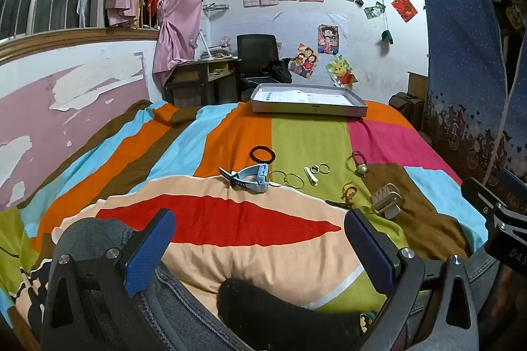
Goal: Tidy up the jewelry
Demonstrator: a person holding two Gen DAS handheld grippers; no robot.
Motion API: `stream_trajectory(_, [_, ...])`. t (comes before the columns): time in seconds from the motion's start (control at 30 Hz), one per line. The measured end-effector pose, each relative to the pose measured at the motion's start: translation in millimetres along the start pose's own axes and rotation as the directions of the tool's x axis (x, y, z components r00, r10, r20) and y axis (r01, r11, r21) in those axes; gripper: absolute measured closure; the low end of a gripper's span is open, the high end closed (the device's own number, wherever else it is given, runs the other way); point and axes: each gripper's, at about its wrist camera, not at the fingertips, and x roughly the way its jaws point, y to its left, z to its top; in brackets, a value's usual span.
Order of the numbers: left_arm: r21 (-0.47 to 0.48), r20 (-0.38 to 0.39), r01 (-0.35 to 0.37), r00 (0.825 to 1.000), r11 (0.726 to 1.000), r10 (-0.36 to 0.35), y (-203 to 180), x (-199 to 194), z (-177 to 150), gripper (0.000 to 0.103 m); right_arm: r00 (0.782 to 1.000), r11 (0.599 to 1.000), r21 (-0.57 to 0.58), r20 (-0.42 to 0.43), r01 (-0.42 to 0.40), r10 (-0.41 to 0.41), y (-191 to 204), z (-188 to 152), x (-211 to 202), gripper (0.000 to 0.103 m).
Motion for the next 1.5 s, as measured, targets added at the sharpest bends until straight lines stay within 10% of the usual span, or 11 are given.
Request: stream_trajectory(1.5, [-0.008, -0.004, 0.005, 1.0, 1.0, -0.005, 0.3, 0.2, -0.1, 0.0, 1.0, 1.0, 0.002, 0.001, -0.001, 0.001, -0.5, 1.5, -2.1, 0.001])
